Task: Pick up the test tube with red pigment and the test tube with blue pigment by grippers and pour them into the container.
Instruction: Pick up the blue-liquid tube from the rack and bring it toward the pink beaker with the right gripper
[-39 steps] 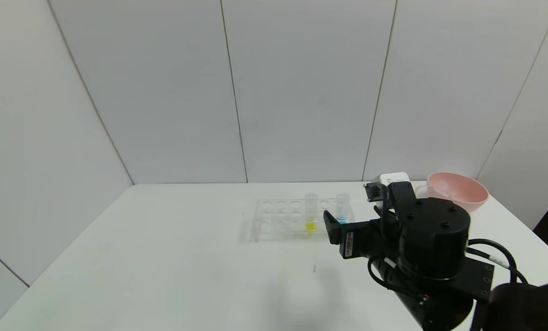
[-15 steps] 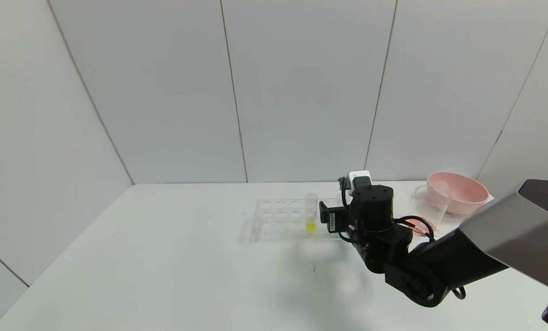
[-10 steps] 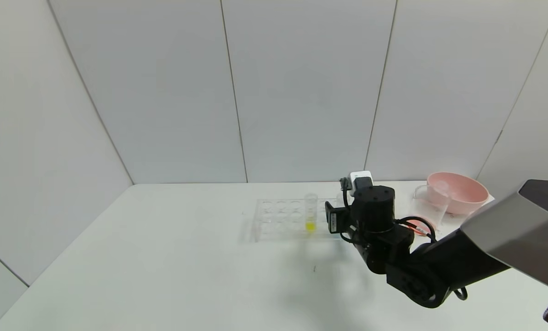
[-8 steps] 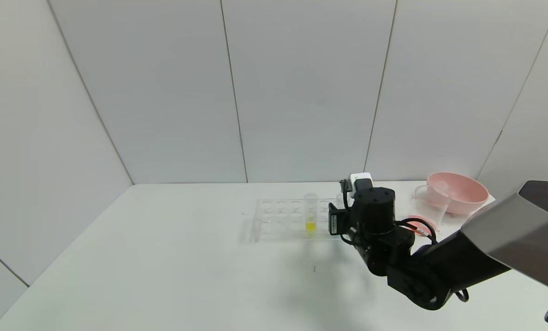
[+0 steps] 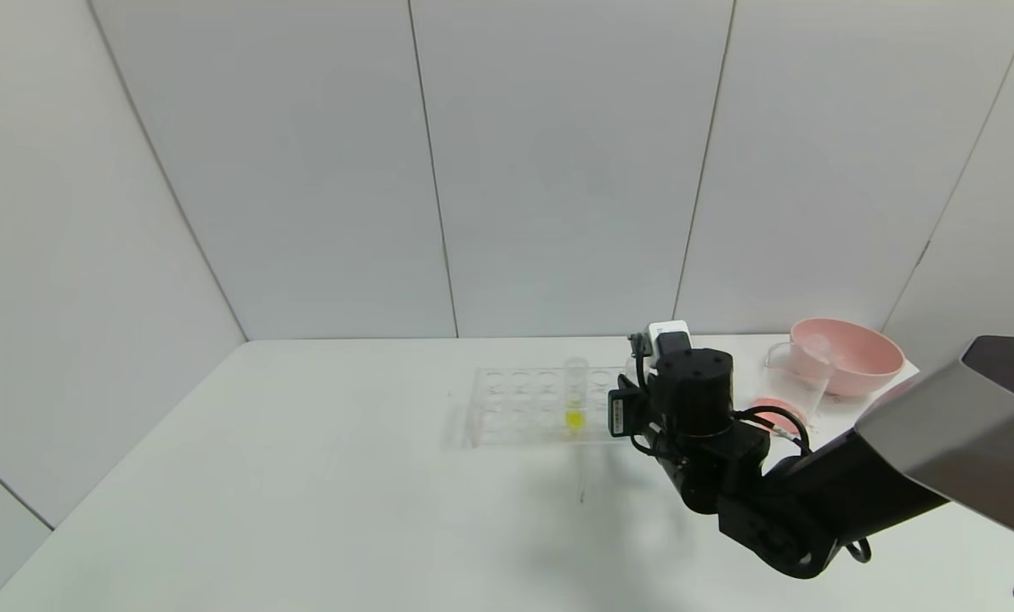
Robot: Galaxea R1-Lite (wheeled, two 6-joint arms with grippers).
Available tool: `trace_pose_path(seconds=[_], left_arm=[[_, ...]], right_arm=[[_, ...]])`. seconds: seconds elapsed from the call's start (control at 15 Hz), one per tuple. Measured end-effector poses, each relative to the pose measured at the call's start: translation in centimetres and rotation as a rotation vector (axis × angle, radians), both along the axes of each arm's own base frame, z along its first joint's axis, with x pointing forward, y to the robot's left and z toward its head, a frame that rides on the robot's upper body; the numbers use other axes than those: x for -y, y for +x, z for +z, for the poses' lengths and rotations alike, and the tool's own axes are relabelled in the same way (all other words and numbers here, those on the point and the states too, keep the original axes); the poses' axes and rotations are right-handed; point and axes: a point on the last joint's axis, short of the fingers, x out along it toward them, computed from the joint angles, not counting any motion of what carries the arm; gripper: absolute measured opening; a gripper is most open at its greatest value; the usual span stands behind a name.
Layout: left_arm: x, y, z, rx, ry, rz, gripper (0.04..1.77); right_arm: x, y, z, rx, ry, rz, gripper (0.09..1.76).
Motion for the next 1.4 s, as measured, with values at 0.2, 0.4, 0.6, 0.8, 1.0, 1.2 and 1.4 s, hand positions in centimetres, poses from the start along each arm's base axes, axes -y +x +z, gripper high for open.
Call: trace_pose_path(seconds=[0.2,0.4,0.6,0.8,1.0,1.2,1.4], left_arm=[[0.0,0.0,0.0,0.000,0.000,0.000,1.76],[0.0,0.0,0.0,0.000,0.000,0.000,1.76],[0.0,0.0,0.0,0.000,0.000,0.000,1.76],[0.0,0.0,0.0,0.000,0.000,0.000,1.76],[0.0,0.0,0.0,0.000,0.000,0.000,1.76],[0.0,0.0,0.0,0.000,0.000,0.000,1.76],[0.0,0.0,0.0,0.000,0.000,0.000,1.76]], right_arm=[[0.0,0.0,0.3,0.007,0.003,0.001,0.49],[0.0,0.0,1.2,0.027,-0.012,0.007,0.49],[0.1,-0.4,2.9,0.066,-0.018,0.017,0.49],[0.3,-0.8,4.4,0.102,-0.008,0.019,0.49],[0.4,-1.0,5.2,0.119,0.002,0.019,0.49],[0.5,-1.1,5.5,0.125,0.007,0.020,0.49],[0.5,-1.2,5.6,0.126,0.008,0.020,0.49]])
